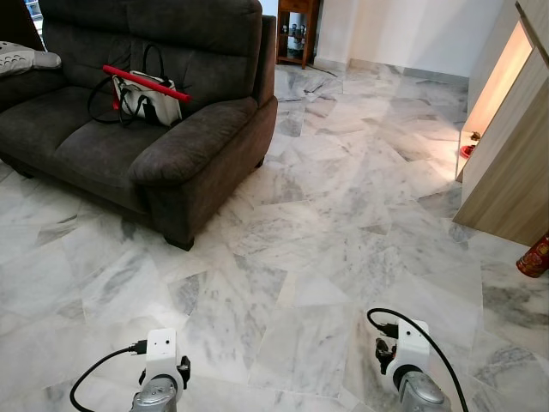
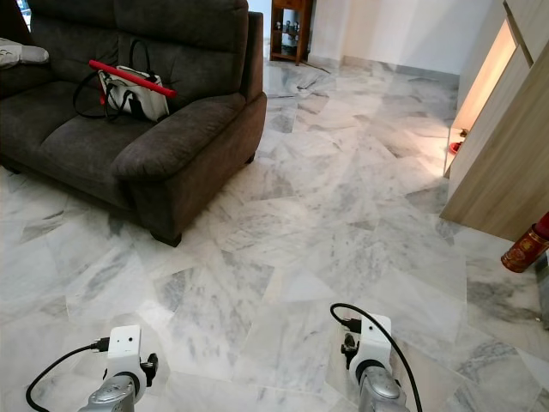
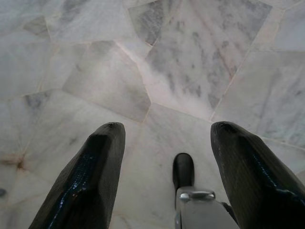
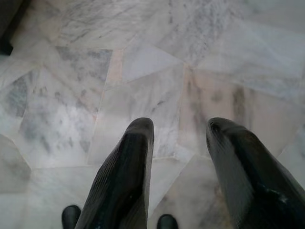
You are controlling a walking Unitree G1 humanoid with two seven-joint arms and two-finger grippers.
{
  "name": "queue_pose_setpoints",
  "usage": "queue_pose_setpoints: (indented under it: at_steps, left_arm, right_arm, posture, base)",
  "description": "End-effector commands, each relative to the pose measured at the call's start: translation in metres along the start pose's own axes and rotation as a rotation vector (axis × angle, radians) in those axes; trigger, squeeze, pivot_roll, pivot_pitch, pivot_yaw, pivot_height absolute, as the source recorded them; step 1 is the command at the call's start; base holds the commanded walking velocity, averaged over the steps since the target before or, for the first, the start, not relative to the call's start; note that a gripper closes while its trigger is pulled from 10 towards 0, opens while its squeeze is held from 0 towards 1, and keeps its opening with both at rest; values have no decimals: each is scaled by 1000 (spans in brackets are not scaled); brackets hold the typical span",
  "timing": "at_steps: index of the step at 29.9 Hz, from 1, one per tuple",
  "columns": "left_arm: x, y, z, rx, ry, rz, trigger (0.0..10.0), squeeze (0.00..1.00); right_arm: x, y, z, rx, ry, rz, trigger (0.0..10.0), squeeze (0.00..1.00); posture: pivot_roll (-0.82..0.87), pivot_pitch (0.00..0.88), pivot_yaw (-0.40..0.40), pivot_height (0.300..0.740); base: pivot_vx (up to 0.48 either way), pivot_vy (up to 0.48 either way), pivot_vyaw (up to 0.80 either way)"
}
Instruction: Picking trash to rubbish bin
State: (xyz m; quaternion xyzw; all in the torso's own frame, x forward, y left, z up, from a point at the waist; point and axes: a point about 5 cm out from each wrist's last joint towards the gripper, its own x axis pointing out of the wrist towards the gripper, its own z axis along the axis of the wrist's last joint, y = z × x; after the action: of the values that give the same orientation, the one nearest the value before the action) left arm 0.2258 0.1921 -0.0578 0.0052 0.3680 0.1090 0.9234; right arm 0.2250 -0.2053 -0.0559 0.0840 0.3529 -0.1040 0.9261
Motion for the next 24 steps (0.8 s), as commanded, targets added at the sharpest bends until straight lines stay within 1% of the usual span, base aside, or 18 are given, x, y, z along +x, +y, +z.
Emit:
queue_pose_setpoints:
  at_steps: [1,3,7,9,11,17,24]
  left_arm:
    - [-1,0,-5,-6,23,-5,10000,0]
    - [-1,-1,-6,-8,25,-10,10000,0]
    - [-2,-3,-8,-12,27,-13,10000,0]
    - [-3,-7,-10,-15,32,-27,10000,0]
    - [-3,-10,-11,-12,34,-37,10000,0]
    - [-4,-15,-12,-1,38,-60,10000,0]
    - [-4,-15,-11,-2,37,-56,10000,0]
  right_arm:
    - [-2,-2,-7,57,26,-10,10000,0]
    - [-2,0,-9,127,28,-15,10000,0]
    - [-2,2,-9,170,20,-15,10000,0]
    - [-1,6,-8,203,14,4,10000,0]
    - [-1,8,-8,204,8,5,10000,0]
    - [-1,6,-7,209,7,6,10000,0]
    - [-1,6,-6,213,4,5,10000,0]
  posture:
    - [72,0,-33,740]
    - [77,0,-42,740]
    - [78,0,-45,740]
    - [79,0,-44,740]
    - [79,0,-44,740]
    - [77,0,-48,740]
    - [82,0,-49,740]
  base:
    - [0,0,0]
    - [0,0,0]
    - [0,0,0]
    - [0,0,0]
    - [0,0,0]
    - [0,0,0]
    - [0,0,0]
